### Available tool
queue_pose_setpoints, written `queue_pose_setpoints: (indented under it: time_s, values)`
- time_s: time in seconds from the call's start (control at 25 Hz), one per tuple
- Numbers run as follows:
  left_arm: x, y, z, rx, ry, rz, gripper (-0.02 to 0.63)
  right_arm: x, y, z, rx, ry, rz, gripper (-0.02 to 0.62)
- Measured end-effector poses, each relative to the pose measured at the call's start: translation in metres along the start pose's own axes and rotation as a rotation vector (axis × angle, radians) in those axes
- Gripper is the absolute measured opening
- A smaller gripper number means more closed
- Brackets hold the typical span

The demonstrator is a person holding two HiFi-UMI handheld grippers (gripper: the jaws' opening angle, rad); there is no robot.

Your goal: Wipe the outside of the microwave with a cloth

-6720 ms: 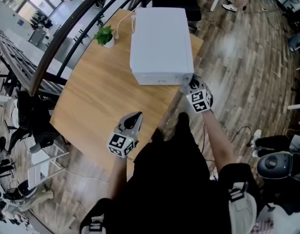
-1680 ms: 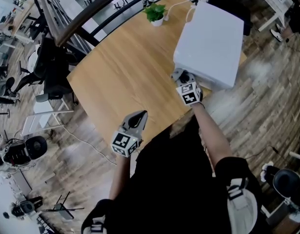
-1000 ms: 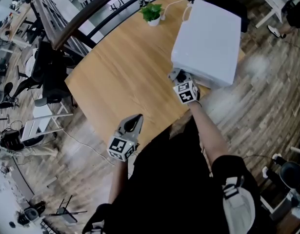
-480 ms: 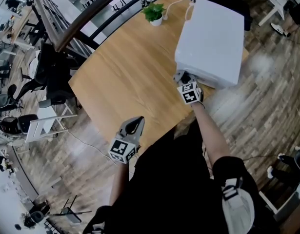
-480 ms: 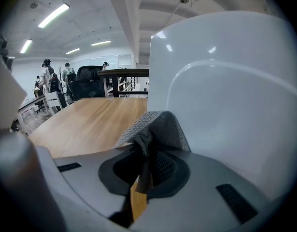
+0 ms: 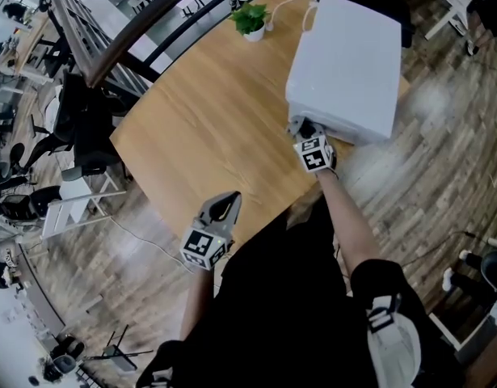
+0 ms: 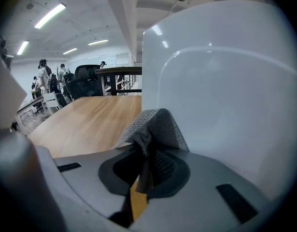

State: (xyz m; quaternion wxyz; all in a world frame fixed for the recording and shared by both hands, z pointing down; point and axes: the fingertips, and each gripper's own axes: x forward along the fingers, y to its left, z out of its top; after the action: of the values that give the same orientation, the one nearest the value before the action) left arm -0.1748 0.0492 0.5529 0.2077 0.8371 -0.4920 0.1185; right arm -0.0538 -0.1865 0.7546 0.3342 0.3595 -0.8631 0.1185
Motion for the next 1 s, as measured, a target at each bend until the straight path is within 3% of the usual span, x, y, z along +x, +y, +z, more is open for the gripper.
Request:
queue_pose_setpoints:
  time_s: [0.44, 1.0]
  values:
    - [0.01, -0.011, 0.008, 0.039, 0.001, -0.037, 0.0, -0.015, -0.017, -0.02, 0.015, 0.026, -0.022, 0.017]
    - [0.028, -0.03, 0.013, 0.026, 0.01, -0.085, 0.0, -0.04, -0.048, -0.048, 0.049, 0.053, -0.071, 0.017]
